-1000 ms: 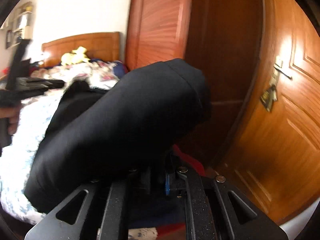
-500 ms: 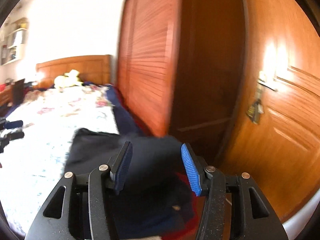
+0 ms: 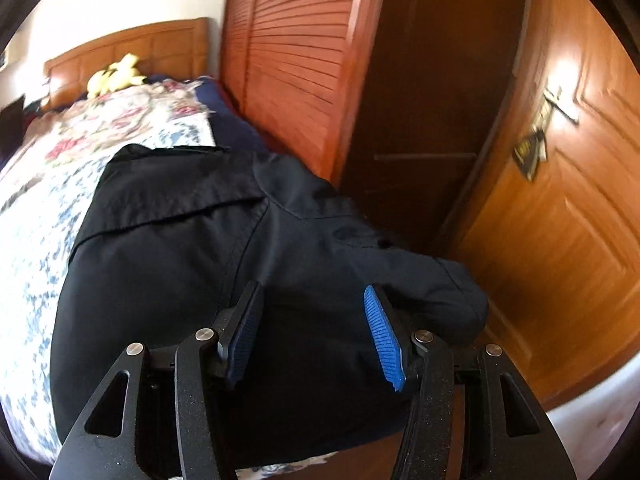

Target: Fold large clothes

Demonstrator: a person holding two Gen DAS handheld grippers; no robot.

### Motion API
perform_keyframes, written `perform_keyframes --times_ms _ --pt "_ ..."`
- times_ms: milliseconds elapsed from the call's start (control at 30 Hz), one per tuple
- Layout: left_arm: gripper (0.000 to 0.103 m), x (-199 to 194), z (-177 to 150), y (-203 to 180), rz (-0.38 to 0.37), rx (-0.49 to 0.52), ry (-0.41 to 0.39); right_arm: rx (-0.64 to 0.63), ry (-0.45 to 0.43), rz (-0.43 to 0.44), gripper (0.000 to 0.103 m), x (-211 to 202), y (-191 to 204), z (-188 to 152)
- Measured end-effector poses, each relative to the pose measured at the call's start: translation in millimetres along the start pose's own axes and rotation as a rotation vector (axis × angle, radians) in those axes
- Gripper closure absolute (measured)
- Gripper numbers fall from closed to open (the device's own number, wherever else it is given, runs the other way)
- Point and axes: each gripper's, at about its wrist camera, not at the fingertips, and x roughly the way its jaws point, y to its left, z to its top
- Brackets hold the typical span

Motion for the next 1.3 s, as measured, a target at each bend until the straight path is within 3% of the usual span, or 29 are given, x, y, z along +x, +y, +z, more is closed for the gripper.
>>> perform_keyframes --times_ms 200,333,467,767,1100,1300 --pt "0.045 -32 -18 22 0.077 -0.028 0.014 -0.012 -0.107 -0.001 0.049 -59 27 9" --pt "0.045 -61 -33 31 0.132 -0.060 0.008 -0.050 -0.182 0.094 0.043 -103 72 7" --pt "0.045 -86 -45 36 0.180 -0.098 0.022 -0.079 -0.234 0.236 0.031 -142 130 -5" --pt "0.045 -135 -86 47 0.344 -0.155 0.083 -0.137 -0.230 0.434 0.028 -173 250 -54" --pt "0.045 -187 -146 78 0.504 -0.320 0.083 -0.145 -0.224 0.628 0.028 -209 331 -106" --pt "0.045 -206 -172 91 0.621 -0.336 0.086 -0.189 -0.239 0.707 0.028 -232 371 -126"
